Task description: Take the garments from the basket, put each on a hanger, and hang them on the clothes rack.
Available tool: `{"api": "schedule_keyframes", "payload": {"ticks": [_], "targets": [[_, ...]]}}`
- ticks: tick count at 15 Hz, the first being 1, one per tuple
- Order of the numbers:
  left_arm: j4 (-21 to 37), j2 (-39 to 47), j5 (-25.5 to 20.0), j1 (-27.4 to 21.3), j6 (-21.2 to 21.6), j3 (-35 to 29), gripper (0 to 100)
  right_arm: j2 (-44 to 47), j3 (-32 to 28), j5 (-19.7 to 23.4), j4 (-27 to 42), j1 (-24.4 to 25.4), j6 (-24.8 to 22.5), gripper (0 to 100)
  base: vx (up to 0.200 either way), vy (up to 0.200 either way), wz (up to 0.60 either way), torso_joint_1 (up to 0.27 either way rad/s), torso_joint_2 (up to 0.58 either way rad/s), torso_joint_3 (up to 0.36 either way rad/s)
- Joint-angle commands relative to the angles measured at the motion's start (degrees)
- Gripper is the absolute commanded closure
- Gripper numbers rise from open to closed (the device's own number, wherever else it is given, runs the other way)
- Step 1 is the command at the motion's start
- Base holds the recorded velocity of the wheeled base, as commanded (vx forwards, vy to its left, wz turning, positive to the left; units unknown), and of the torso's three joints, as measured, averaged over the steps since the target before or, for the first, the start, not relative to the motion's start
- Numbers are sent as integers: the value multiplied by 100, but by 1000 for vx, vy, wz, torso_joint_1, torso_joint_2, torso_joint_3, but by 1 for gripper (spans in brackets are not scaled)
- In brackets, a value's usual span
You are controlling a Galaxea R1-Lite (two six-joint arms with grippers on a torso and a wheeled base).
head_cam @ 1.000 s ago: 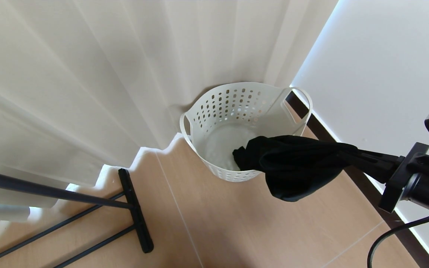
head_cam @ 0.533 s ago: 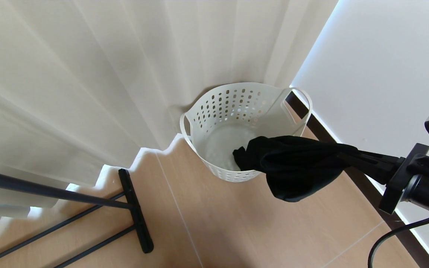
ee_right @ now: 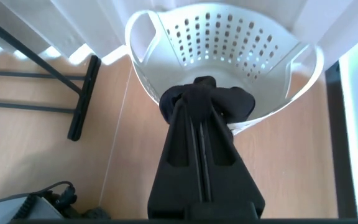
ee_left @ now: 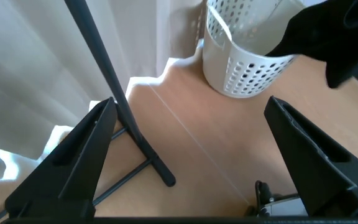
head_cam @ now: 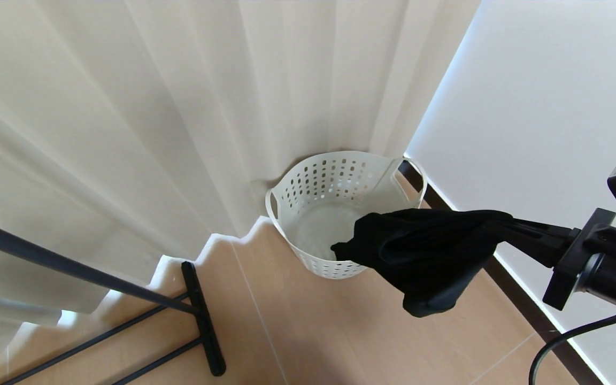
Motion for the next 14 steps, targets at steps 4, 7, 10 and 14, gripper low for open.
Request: {"api": "schedule_keyframes", "payload": {"ticks": [4, 7, 10, 14], "targets": [[-1, -1, 1, -1, 0, 0, 0, 18, 60, 4, -13, 5, -56, 100, 0, 0, 0, 106, -450, -148], [-1, -1, 9, -1, 0, 0, 0, 70, 87, -5, -13, 5, -144, 100, 0, 0, 0, 141, -465, -136], [-1, -1, 9, -1, 0, 0, 0, 70, 95, -5, -13, -4, -144, 100, 0, 0, 0, 160, -494, -131], [-1, -1, 18, -1, -9, 0, 0, -70, 157, -5, -13, 5, -390, 100, 0, 0, 0, 196, -514, -118]]}}
